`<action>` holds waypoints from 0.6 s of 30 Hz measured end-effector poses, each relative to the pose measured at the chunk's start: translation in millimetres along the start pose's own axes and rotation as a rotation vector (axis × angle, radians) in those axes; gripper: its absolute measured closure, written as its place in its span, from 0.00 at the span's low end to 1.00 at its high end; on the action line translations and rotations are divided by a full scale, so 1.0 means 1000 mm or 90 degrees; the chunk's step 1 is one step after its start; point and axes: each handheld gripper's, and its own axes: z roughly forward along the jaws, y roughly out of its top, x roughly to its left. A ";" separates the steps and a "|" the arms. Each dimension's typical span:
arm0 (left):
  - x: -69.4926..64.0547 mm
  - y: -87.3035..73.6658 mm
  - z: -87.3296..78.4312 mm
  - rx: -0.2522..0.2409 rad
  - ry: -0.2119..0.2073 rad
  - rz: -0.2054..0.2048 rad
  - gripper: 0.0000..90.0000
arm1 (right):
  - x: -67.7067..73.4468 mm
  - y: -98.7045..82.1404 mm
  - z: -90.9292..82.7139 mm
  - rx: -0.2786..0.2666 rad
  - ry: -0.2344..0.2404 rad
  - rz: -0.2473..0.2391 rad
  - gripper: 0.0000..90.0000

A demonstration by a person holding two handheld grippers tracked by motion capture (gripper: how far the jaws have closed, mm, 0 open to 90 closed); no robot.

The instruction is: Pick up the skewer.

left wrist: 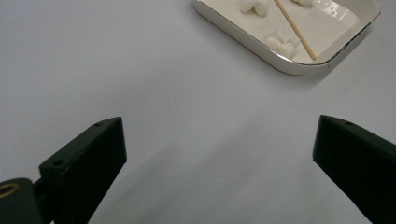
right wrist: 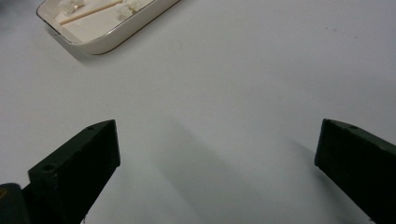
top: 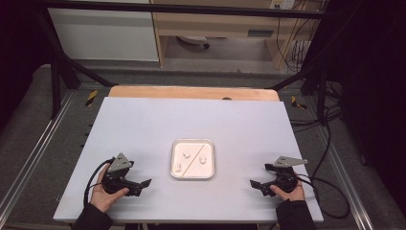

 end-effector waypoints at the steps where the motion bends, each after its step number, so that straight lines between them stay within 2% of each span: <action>1: -0.001 0.001 0.000 -0.001 0.000 0.001 0.03 | 0.000 0.000 0.000 0.000 0.000 -0.001 0.01; 18: -0.022 0.032 0.003 -0.004 0.013 0.000 0.03 | 0.000 0.000 0.000 -0.001 -0.004 -0.006 0.01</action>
